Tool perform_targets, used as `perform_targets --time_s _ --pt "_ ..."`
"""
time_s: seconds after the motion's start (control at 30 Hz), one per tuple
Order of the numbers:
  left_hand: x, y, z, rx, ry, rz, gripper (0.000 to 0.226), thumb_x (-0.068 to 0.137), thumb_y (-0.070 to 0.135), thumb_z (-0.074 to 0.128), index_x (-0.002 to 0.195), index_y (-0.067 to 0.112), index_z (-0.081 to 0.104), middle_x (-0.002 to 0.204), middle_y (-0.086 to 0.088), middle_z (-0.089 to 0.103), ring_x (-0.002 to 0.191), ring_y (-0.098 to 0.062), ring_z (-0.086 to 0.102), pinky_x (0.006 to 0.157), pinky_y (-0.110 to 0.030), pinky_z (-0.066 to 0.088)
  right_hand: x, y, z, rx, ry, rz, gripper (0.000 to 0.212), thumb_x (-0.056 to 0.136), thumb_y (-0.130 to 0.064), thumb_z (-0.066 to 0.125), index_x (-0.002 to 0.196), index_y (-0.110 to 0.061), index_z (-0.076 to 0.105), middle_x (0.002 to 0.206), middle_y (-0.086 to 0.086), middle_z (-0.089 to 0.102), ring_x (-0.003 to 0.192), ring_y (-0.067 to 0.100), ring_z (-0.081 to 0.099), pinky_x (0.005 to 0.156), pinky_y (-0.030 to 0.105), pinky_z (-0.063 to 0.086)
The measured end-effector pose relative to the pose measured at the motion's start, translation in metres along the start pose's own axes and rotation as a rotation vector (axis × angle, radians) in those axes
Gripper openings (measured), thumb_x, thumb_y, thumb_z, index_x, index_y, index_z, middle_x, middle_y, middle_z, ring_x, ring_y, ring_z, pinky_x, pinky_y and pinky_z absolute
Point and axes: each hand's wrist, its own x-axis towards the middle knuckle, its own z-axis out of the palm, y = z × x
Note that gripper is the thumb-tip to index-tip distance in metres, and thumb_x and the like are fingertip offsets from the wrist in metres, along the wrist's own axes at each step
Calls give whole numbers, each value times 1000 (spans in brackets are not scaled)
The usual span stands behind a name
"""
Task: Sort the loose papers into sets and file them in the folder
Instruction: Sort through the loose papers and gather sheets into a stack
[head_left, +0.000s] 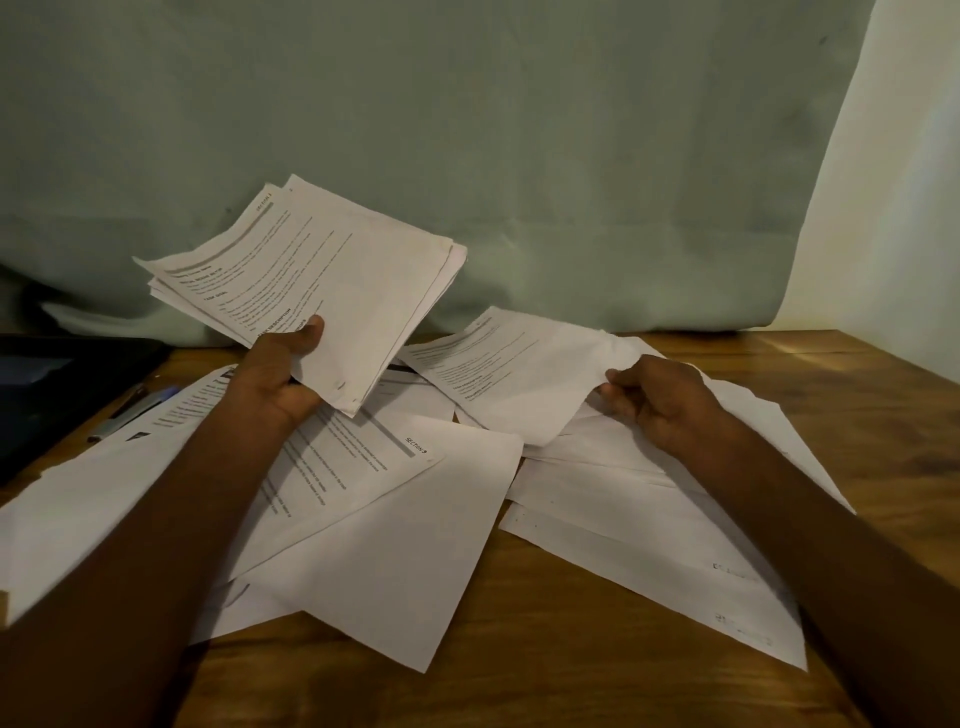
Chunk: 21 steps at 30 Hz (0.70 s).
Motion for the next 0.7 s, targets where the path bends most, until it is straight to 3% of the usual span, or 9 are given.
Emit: perform_targets --time_s 0.07,0.1,0.2,0.27,0.33,0.4,0.53,0.63,0.7 --pt "7 2 0 0 -6 -7 12 107 11 49 104 10 61 122 -8 63 92 -18 60 107 -40 46 -8 -4 1 212 -92 88 19 96 15 48 111 7 58 96 20 66 75 27 72 51 24 58" --pt "12 3 1 -15 24 -27 12 106 12 51 101 10 62 124 -10 64 87 -16 60 99 -39 52 -11 -5 0 315 -122 141 16 98 13 46 107 8 57 96 21 66 78 27 72 52 24 58" --pt "24 1 2 41 95 -63 13 105 16 55 99 8 64 88 -6 71 76 -14 62 58 -24 57 -12 -4 0 602 -180 263 26 98 11 40 118 9 57 98 23 68 77 31 73 51 27 59" --pt "28 -3 -1 18 76 -72 13 104 13 56 96 10 66 74 -1 76 70 -13 71 51 -23 57 -12 -3 2 679 -200 276 31 98 11 40 124 9 57 93 24 70 67 32 74 51 29 59" --pt "28 -3 -4 -42 46 -78 22 102 11 57 90 11 76 78 1 78 69 -11 75 55 -28 60 -18 0 9 522 -207 248 27 98 12 43 122 11 57 88 24 70 63 30 75 52 27 59" --pt "30 -1 -4 -66 48 -66 28 101 10 59 83 13 81 83 -1 79 72 -13 76 57 -31 61 -29 8 19 189 -192 150 28 95 15 48 121 11 57 89 24 70 63 27 75 52 25 59" --pt "34 13 -8 -48 34 -27 47 101 14 61 59 18 80 72 4 77 64 -8 73 61 -28 60 -52 24 41 -314 -216 -44 40 90 15 60 127 0 56 110 26 68 71 35 76 56 29 61" --pt "34 14 -9 -87 9 -8 42 100 10 62 65 21 82 84 3 79 76 -10 75 75 -33 62 -69 37 56 -574 -318 -16 49 90 6 70 132 -9 51 108 26 70 72 33 77 61 36 64" --pt "33 8 -4 -84 -3 -38 29 99 8 62 81 16 83 86 2 79 76 -11 75 66 -30 62 -77 45 63 -717 -440 -98 51 89 -5 76 132 -14 50 92 20 75 65 30 76 52 32 59"
